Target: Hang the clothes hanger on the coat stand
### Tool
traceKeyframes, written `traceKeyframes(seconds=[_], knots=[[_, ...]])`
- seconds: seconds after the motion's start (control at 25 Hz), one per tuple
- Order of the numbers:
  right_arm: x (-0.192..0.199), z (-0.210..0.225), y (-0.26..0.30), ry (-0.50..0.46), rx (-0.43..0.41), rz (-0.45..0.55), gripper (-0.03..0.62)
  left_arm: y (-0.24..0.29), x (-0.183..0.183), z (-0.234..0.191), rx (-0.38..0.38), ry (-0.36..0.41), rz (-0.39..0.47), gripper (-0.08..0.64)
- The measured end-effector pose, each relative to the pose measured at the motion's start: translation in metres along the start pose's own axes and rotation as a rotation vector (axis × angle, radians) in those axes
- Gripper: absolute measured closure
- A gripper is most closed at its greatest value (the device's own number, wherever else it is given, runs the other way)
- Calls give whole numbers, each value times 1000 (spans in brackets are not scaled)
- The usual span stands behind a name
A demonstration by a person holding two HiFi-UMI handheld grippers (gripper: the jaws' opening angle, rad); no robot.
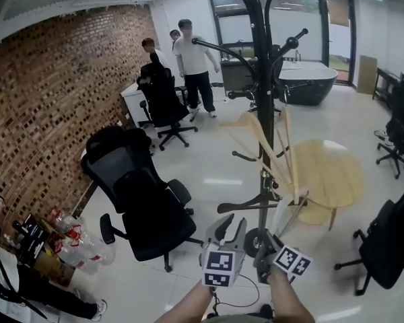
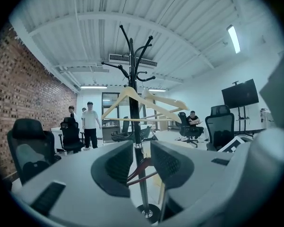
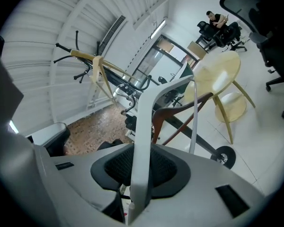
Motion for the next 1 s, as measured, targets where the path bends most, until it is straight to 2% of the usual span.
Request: traceKeyframes(seconds=[0.24,0.48,1.0], knots=[[19,-3,30,64,46,22,502,-4,-2,-30,7,16,-21,445],[22,0,55,105,76,22,502,5,-9,-45,8,22,-28,445],[31,21,98,73,86,-34,499,24,1,-63,-3,-15,-41,445]])
Point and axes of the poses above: the fingertips, and each gripper's own axes: y forward along the fingers, z to its right, x out of its underside, the point moved 10 cm from there along -y, backward along the fingers, and after that the axes turned 14 degrees about -y, right-handed, at the moved point
